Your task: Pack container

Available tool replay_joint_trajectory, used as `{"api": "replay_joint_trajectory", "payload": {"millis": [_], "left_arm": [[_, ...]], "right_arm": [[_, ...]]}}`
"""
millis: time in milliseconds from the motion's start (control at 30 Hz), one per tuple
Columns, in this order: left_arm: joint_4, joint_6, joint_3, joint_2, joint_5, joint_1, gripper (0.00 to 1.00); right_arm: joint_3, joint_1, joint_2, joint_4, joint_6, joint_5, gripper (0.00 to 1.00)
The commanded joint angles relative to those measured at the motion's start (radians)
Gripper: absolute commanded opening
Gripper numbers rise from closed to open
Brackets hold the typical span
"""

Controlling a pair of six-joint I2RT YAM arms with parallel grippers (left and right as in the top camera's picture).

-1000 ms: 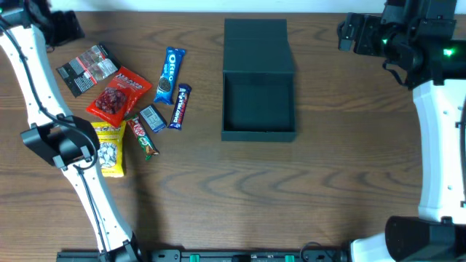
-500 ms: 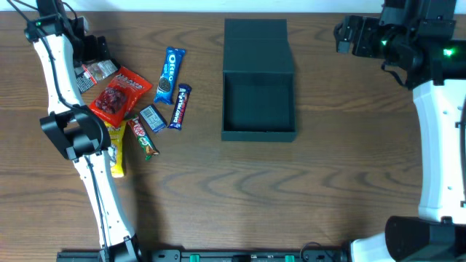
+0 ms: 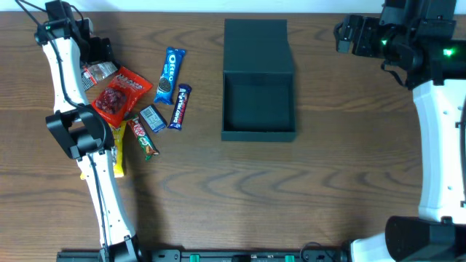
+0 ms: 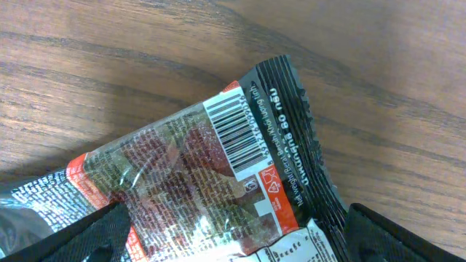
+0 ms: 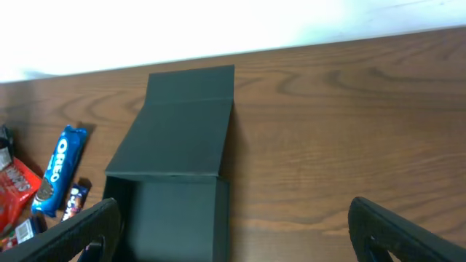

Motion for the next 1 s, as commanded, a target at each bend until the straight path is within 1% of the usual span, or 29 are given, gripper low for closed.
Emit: {"api": "replay_joint_trajectory", "payload": {"millis": [0,33,67,167,233,300,433,533,633,700,967], "left_arm": [[-0.014,0.009,-0.012,0.075,-0.031,-0.010,0.95],[-0.015,0.009,-0.021,0.076,-0.034,-0.011,0.95],[-0.012,0.009,-0.041,0.076,-0.034,-0.012,0.99],[-0.010,0.011,-0.107,0.076,-0.034,-0.015,0.79],[-0.011,0.018,-0.140,0.076,-0.034,-0.017,0.71],[-0.011,0.021,-0.161,0.076,-0.034,-0.019,0.59],[-0.012,0.021,-0.175,0.076,-0.034,-0.020,0.43],[-0.015,0.021,-0.175,0.076,-0.034,-0.021,0.23],[-0.023,0.020,-0.175,0.076,-0.033,-0.021,0.10],[-0.029,0.018,-0.175,0.075,-0.033,-0.023,0.06],[-0.061,-0.029,-0.148,0.056,-0.025,-0.034,0.06]], "right_arm": [[-0.001,-0.005,0.005,0.009,0.019,-0.008,0.99],[-0.001,-0.005,0.005,0.013,0.023,-0.008,0.99],[-0.001,-0.005,0.005,0.016,0.027,-0.007,0.99],[-0.001,-0.005,0.005,0.027,0.034,-0.008,0.99],[-0.001,-0.005,0.005,0.035,0.037,-0.008,0.99],[-0.001,-0.005,0.005,0.042,0.037,-0.008,0.99],[-0.001,-0.005,0.005,0.048,0.037,-0.008,0.99],[-0.001,-0.005,0.005,0.047,0.037,-0.008,0.99],[-0.001,-0.005,0.005,0.047,0.037,-0.008,0.99],[-0.001,-0.005,0.005,0.047,0.037,-0.008,0.99],[-0.001,-0.005,0.005,0.050,0.037,-0.008,0.99]]}}
